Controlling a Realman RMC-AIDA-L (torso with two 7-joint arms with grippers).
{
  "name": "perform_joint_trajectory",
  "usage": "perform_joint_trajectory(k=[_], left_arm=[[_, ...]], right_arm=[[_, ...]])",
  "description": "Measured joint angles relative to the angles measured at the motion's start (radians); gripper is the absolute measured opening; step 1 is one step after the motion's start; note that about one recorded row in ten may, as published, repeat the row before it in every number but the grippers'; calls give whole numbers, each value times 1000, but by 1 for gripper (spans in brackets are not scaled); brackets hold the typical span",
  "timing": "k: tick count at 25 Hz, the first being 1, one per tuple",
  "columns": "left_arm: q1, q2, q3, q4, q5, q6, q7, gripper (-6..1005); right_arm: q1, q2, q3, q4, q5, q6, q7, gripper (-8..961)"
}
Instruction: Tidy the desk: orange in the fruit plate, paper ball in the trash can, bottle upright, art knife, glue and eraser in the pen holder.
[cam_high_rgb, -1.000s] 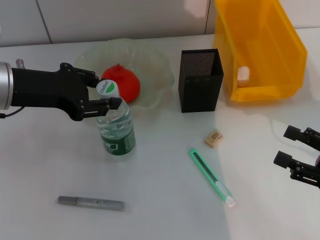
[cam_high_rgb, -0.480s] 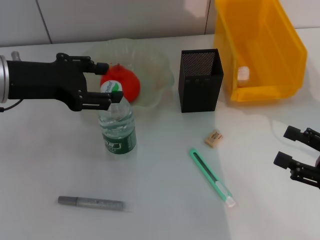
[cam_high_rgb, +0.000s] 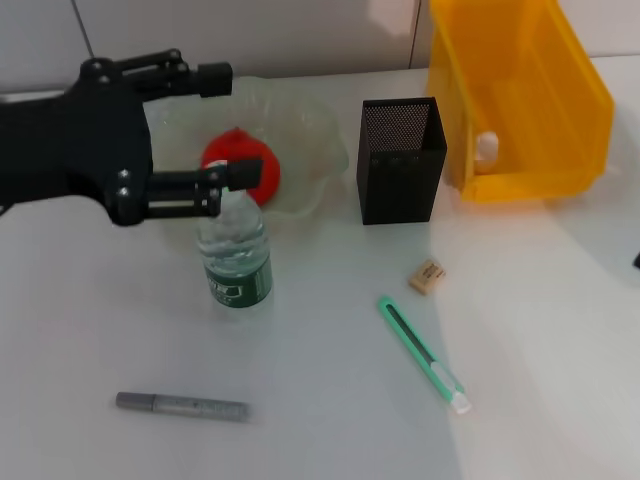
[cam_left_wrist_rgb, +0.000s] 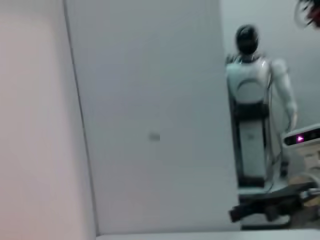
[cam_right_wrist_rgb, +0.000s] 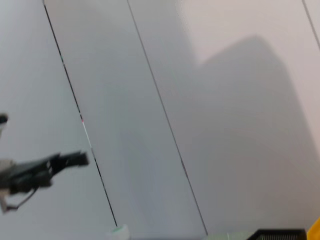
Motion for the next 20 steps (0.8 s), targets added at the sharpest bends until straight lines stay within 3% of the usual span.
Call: perform_joint_trajectory(k=[4,5,7,8,9,11,12,16,20], left_arm=[[32,-2,30,-127,-71,33,104,808],[39,-1,43,-209,-96,51,179,808],[39,-1,43,-209,-96,51,179,807],[44,0,51,-403,-121,100,359,807],[44,0,51,-519,-121,112,450,806],[44,0,51,-553,-120,113,479,806],[44,1,51,-658,-116,111,573,805],[43,1,52,-764,-114,91,664,804],[44,-3,53,-804,-120,80,669,802]], right_arm=[[11,5,45,-162,1,-60,149,824],[15,8,45,-212,0,-70,187,824],[29,17,38,-336,-9,-88,279,824],[37,23,32,-402,-22,-96,329,824],[46,26,25,-466,-38,-102,371,824],[70,28,-7,-590,-92,-117,445,824],[83,27,-31,-650,-124,-126,477,824],[157,9,-176,-879,-254,-172,600,824],[260,-19,-337,-993,-414,-213,747,824]])
